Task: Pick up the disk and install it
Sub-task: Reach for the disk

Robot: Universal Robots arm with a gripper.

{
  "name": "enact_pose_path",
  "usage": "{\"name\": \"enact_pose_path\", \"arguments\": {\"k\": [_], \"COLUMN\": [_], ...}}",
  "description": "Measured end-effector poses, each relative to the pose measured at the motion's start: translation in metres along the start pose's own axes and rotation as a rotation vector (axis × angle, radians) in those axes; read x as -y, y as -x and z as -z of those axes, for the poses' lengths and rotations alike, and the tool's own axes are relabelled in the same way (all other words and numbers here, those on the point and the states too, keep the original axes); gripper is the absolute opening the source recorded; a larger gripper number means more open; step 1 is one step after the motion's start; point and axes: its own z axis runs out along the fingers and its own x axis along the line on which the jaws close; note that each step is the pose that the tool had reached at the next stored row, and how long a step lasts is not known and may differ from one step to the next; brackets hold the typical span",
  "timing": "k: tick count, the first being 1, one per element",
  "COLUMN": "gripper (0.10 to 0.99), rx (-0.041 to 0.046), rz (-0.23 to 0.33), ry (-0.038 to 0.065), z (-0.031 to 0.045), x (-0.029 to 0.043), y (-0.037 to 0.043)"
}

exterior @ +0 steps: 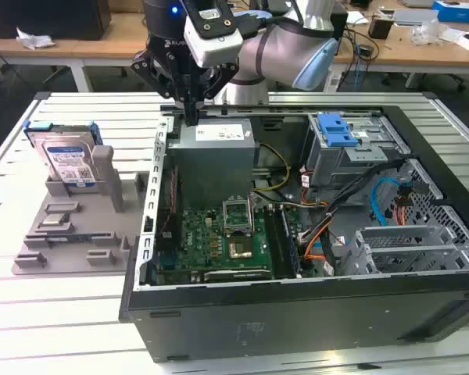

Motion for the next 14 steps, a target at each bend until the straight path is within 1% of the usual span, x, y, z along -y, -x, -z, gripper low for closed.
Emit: {"name": "enact_pose_path", "arguments": {"k": [1,3,7,14], "gripper": [0.106,0.106,0.106,0.106], "rx": [0.0,0.0,0.0,0.0], "rz": [0.0,0.0,0.0,0.0], "ry": [0.0,0.0,0.0,0.0], "z": [0.0,0.0002,0.0004,0.0005], "x": [0.0,0.0004,0.001,0.0017], "y": [-0.0001,-0.0059,-0.0136,-0.0231]}}
